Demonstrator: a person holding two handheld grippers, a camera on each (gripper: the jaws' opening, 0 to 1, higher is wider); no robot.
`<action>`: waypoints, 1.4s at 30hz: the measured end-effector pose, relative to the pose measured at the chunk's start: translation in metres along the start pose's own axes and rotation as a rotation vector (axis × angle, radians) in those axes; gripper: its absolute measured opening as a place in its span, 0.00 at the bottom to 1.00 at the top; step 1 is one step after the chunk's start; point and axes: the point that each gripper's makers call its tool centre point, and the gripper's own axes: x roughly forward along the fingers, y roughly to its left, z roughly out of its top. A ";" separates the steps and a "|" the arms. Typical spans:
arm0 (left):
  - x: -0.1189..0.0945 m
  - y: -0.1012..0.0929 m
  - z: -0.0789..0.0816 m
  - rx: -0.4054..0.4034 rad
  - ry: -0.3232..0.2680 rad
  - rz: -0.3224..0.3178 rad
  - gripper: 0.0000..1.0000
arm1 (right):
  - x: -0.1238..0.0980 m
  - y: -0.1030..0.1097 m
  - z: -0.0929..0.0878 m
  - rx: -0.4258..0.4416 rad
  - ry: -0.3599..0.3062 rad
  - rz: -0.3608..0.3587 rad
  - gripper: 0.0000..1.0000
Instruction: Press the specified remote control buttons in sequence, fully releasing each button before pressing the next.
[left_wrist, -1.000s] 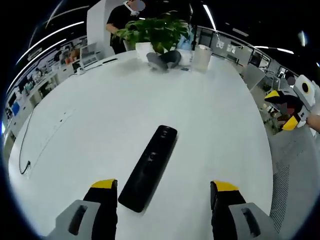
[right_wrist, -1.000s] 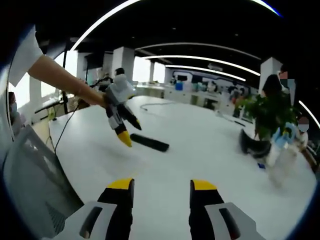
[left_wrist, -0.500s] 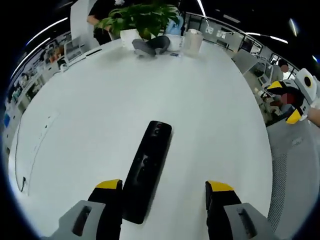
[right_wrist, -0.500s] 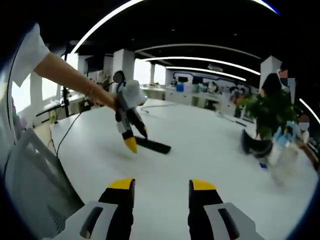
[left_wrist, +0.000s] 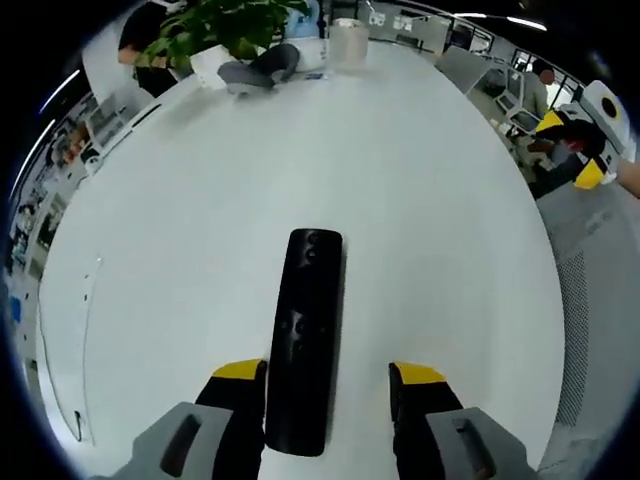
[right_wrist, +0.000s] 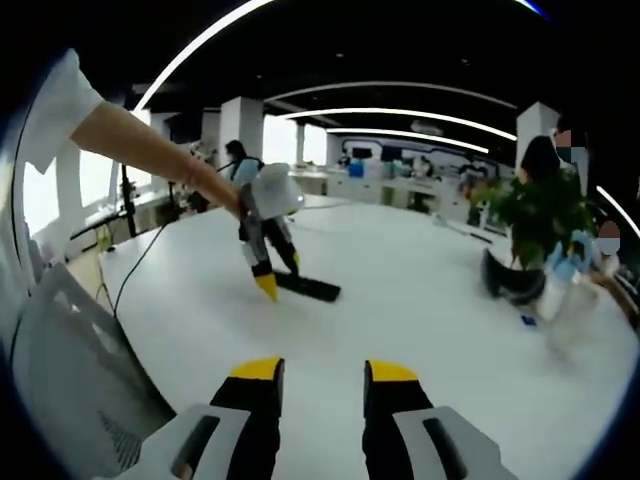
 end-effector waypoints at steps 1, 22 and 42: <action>0.000 0.001 0.000 -0.012 0.002 0.004 0.45 | 0.000 0.001 -0.001 0.000 0.006 0.003 0.27; -0.001 -0.006 -0.002 0.070 -0.007 -0.008 0.24 | 0.002 0.002 -0.008 -0.015 0.045 0.007 0.24; -0.005 -0.025 -0.009 0.108 -0.002 -0.032 0.24 | 0.002 0.000 -0.014 -0.040 0.082 -0.009 0.22</action>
